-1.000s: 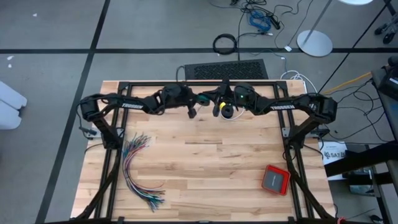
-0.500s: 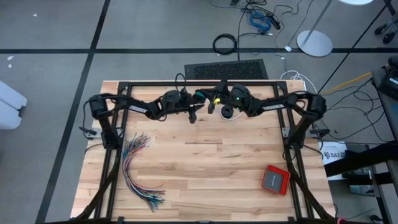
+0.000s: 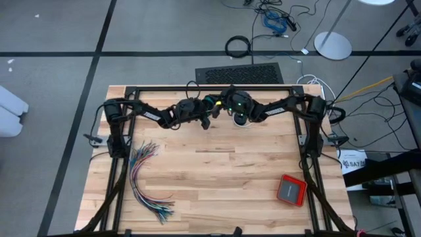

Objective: Coil cords
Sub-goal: Coil the green wire onto the spool, then put the spooled green wire on the table

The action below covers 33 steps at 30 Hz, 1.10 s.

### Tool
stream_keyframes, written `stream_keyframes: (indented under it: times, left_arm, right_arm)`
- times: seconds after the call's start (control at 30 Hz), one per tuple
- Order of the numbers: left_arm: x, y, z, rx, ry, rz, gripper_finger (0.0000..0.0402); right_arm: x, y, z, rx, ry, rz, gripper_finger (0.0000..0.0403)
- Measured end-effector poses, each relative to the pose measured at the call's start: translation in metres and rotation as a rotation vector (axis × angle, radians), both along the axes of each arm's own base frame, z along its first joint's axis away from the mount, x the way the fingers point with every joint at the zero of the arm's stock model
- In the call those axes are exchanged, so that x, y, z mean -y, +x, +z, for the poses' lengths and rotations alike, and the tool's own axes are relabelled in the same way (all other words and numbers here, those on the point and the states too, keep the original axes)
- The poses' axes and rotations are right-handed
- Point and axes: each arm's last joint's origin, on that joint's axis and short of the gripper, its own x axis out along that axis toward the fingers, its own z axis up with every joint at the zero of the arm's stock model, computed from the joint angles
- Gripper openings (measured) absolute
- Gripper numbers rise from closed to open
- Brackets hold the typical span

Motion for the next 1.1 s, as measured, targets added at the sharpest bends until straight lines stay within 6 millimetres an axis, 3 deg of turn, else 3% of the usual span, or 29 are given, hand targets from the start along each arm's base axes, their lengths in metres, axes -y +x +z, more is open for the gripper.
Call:
stream_keyframes:
  times: [0.27, 0.4, 0.77, 1.1]
  left_arm:
    - [0.003, 0.004, -0.036, -0.004, -0.167, 0.058, 0.0109]
    - [0.008, 0.006, -0.047, 0.003, -0.230, 0.072, 0.0109]
    - [0.018, 0.012, -0.043, 0.071, -0.391, -0.069, 0.0109]
    - [0.038, 0.015, -0.035, 0.076, -0.655, -0.416, 0.0109]
  right_arm:
    - [0.012, 0.029, -0.018, -0.146, -0.006, 0.019, 0.0000]
    - [0.013, 0.032, -0.021, -0.225, -0.046, 0.011, 0.0000]
    - [0.019, 0.025, -0.032, -0.360, -0.022, 0.108, 0.0000]
    - [0.026, 0.019, -0.037, -0.406, 0.017, 0.138, 0.0000]
